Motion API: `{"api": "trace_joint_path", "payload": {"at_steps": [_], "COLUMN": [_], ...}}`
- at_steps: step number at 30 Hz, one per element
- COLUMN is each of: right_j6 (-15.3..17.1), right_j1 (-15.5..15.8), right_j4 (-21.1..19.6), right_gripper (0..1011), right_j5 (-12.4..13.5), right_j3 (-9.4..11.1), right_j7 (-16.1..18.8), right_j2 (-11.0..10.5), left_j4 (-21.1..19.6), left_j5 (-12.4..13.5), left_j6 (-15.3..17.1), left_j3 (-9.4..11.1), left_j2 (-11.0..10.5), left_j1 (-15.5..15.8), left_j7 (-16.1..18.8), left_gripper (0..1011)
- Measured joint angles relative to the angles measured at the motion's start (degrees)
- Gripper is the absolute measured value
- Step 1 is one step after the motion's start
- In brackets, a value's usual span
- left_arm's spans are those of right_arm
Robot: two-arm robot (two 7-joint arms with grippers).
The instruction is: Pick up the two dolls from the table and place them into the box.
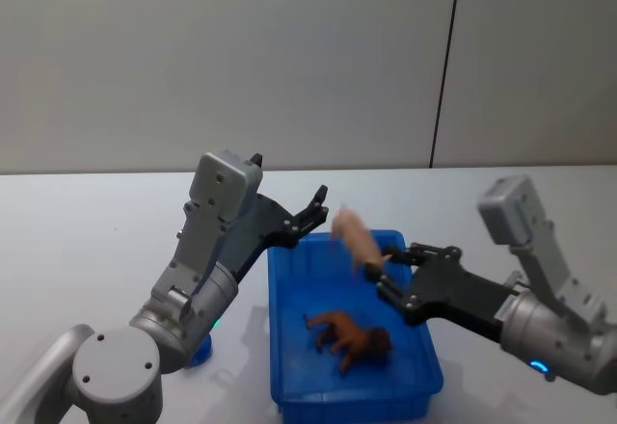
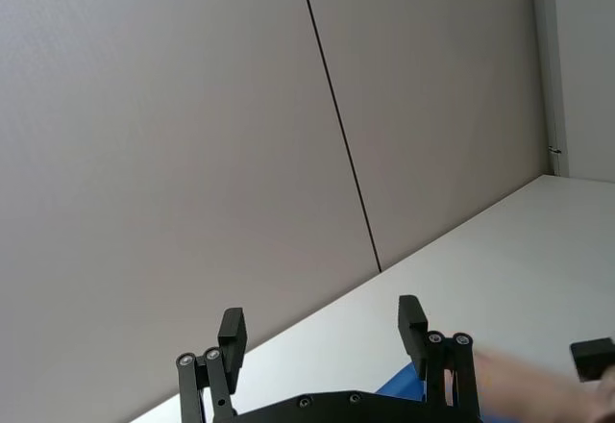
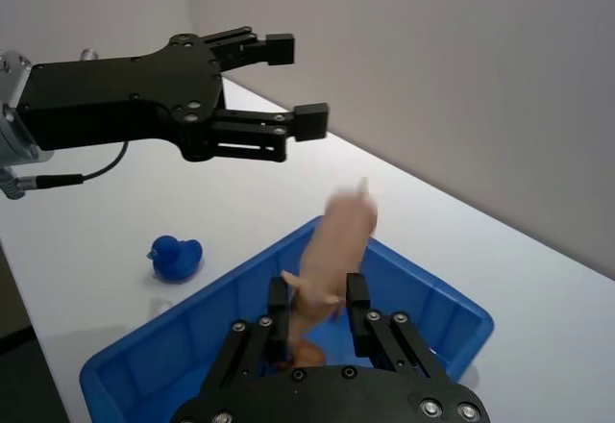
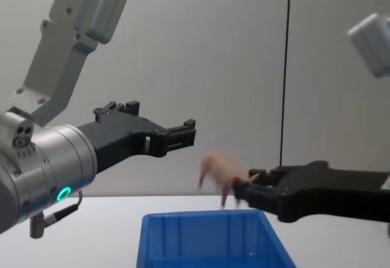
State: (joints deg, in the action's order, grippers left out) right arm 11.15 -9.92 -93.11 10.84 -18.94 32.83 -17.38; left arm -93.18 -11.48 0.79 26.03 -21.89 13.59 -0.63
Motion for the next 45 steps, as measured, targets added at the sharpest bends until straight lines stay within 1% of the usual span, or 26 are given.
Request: {"api": "trace_joint_path", "payload": {"at_steps": [4, 5, 7, 8, 11, 13, 14, 15, 16, 18, 23, 29, 30, 32, 39, 42, 43, 45], "right_j6": [0.89, 0.89, 1.31, 1.38, 1.63, 1.68, 1.68, 1.69, 1.68, 1.48, 0.43, -1.10, -1.51, -1.78, -2.77, -2.99, -2.99, -3.16], "right_j1": [-0.95, -0.95, -1.45, -1.52, -1.88, -1.98, -2.03, -2.07, -2.08, -2.07, -1.42, 0.46, 1.11, 1.60, 4.73, 5.71, 5.71, 6.26], "right_j4": [0.99, 0.99, 1.56, 1.68, 2.13, 2.29, 2.36, 2.44, 2.46, 2.47, 2.06, 0.83, 0.46, 0.20, -1.06, -1.36, -1.36, -1.54], "right_gripper": [430, 460, 572, 572, 651, 732, 747, 798, 798, 875, 999, 1001, 1001, 1001, 1001, 1001, 1001, 1001], "right_j5": [-1.01, -1.01, -1.62, -1.72, -2.09, -2.20, -2.24, -2.30, -2.31, -2.31, -1.66, 0.18, 0.89, 1.49, 5.08, 6.15, 6.15, 6.81], "right_j3": [-0.91, -0.91, -1.35, -1.43, -1.70, -1.75, -1.77, -1.78, -1.78, -1.71, -1.08, 0.27, 0.72, 1.05, 3.39, 4.12, 4.12, 4.54], "right_j7": [0.39, 0.39, 0.43, 0.43, 0.36, 0.24, 0.16, -0.01, -0.12, -0.47, -1.12, -2.04, -2.35, -2.61, -4.17, -4.61, -4.61, -4.91], "right_j2": [1.16, 1.16, 1.75, 1.82, 2.15, 2.23, 2.25, 2.26, 2.25, 2.07, 1.02, -1.42, -2.25, -2.82, -6.74, -7.92, -7.92, -8.61], "left_j4": [0.00, 0.00, 0.00, 0.00, 0.00, 0.00, 0.00, 0.00, 0.00, 0.00, 0.00, 0.00, 0.00, 0.00, 0.00, 0.00, 0.00, 0.00], "left_j5": [0.00, 0.00, 0.00, 0.00, 0.00, 0.00, 0.00, 0.00, 0.00, 0.00, 0.00, 0.00, 0.00, 0.00, 0.00, 0.00, 0.00, 0.00], "left_j6": [0.00, 0.00, 0.00, 0.00, 0.00, 0.00, 0.00, 0.00, 0.00, 0.00, 0.00, 0.00, 0.00, 0.00, 0.00, 0.00, 0.00, 0.00], "left_j3": [0.00, 0.00, 0.00, 0.00, 0.00, 0.00, 0.00, 0.00, 0.00, 0.00, 0.00, 0.00, 0.00, 0.00, 0.00, 0.00, 0.00, 0.00], "left_j2": [0.00, 0.00, 0.00, 0.00, 0.00, 0.00, 0.00, 0.00, 0.00, 0.00, 0.00, 0.00, 0.00, 0.00, 0.00, 0.00, 0.00, 0.00], "left_j1": [0.00, 0.00, 0.00, 0.00, 0.00, 0.00, 0.00, 0.00, 0.00, 0.00, 0.00, 0.00, 0.00, 0.00, 0.00, 0.00, 0.00, 0.00], "left_j7": [0.00, 0.00, 0.00, 0.00, 0.00, 0.00, 0.00, 0.00, 0.00, 0.00, 0.00, 0.00, 0.00, 0.00, 0.00, 0.00, 0.00, 0.00], "left_gripper": [1001, 1001, 1001, 1001, 1001, 1001, 1001, 1001, 1001, 1001, 1001, 1001, 1001, 1001, 1001, 1001, 1001, 1001]}}
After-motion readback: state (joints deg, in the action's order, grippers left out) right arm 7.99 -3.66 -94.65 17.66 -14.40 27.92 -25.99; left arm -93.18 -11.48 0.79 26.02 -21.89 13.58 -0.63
